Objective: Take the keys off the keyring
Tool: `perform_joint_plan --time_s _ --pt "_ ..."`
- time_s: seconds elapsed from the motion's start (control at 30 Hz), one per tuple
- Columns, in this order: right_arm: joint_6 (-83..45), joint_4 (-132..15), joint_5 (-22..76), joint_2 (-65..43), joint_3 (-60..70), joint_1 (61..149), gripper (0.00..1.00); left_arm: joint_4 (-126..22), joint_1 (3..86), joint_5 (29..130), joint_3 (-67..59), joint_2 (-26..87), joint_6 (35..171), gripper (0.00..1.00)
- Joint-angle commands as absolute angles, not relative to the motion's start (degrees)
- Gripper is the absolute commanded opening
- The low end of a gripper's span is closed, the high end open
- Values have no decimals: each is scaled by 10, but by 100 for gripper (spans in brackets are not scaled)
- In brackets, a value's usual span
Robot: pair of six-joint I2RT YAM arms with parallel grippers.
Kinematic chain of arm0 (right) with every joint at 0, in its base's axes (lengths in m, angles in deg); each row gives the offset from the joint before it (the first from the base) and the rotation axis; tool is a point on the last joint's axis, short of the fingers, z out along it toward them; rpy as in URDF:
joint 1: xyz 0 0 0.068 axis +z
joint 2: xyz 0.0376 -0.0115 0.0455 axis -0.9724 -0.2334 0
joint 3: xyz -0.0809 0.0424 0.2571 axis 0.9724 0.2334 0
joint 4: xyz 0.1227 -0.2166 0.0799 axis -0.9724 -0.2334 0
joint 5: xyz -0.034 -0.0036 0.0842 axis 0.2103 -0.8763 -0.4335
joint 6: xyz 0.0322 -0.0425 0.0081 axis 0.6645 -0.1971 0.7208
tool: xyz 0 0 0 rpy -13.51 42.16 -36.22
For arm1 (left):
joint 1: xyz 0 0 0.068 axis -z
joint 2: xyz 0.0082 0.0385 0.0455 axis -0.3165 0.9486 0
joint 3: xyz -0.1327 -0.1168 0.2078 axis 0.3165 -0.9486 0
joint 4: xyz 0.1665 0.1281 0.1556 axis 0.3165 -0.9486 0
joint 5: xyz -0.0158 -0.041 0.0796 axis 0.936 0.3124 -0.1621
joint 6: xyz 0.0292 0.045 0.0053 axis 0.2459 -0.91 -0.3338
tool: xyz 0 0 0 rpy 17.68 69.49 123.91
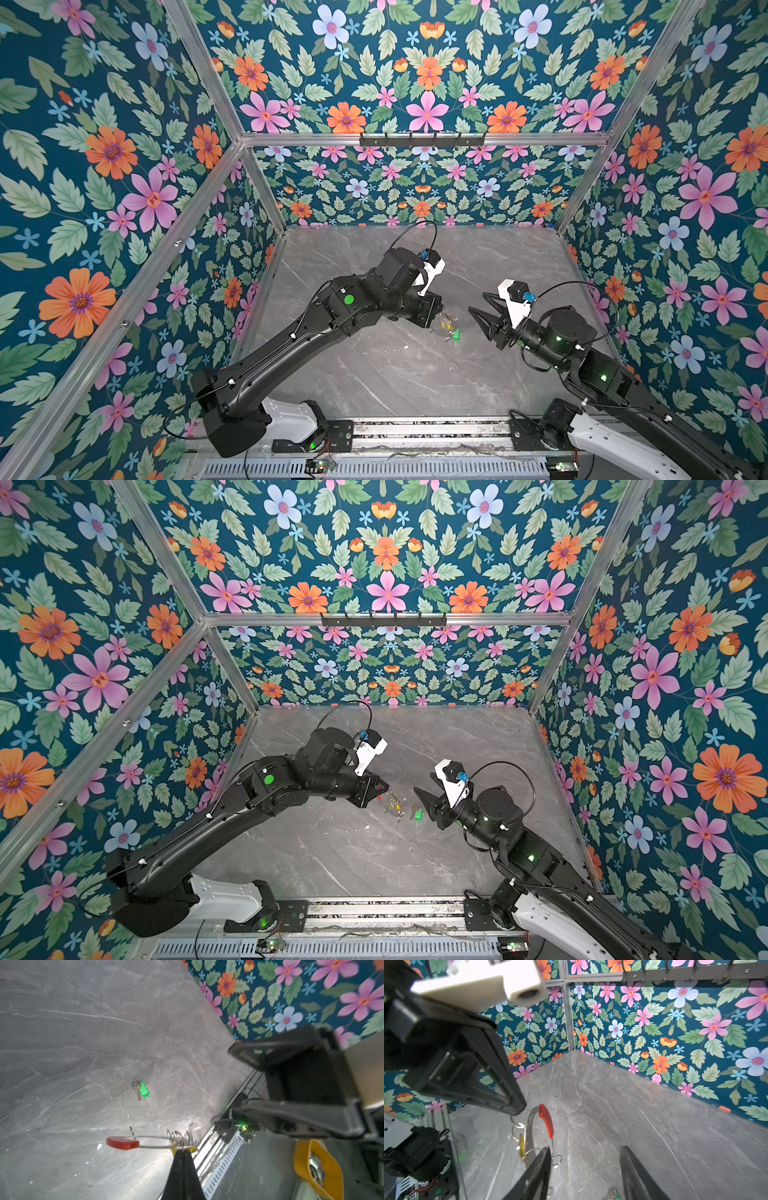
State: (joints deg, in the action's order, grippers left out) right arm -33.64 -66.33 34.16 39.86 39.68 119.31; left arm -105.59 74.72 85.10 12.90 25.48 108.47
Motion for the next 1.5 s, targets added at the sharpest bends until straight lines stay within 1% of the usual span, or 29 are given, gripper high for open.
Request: perform_joint_plan --time_s 0.0,0.07,0.13,0.2,0.27,0.4,0.43,0.5,0.67,0.73,0.83,0.9,1.0,1.17,1.3,1.47 --pt "-313 -674 228 388 389 1175 50 -1091 748 845 136 260 1002 0" --pt "-315 -674 178 376 383 1169 48 -1109 748 840 144 268 972 0" --pt "-321 -677 136 357 374 1167 40 -1126 748 836 150 275 947 0" --pt "-327 -680 108 341 369 1166 38 -1130 750 851 151 275 929 0" --pt "-329 -677 72 326 367 1163 38 -1128 751 876 151 267 912 0" --pt "-318 -650 -33 295 364 1148 39 -1135 754 882 154 264 889 0" --pt "-319 -649 -47 285 361 1147 40 -1136 755 890 154 264 885 0" --pt "-324 -652 -71 265 353 1147 41 -1138 765 893 154 265 876 0" --pt "-312 -621 -109 253 357 1132 40 -1143 797 869 154 269 860 0" --pt "-302 -610 -129 251 362 1114 36 -1140 805 868 156 268 857 0" --pt "-286 -594 -152 253 374 1095 36 -1138 811 862 159 265 854 0" --pt "-289 -596 -174 252 374 1095 34 -1143 814 856 165 268 851 0" --pt "-288 -596 -202 245 374 1095 34 -1152 818 852 175 273 848 0" --pt "-286 -591 -216 242 373 1095 35 -1171 826 847 195 286 846 0" --pt "-288 -590 -223 238 371 1095 29 -1180 832 835 212 293 848 0" --pt "-288 -588 -228 235 375 1095 26 -1181 835 839 219 298 849 0"
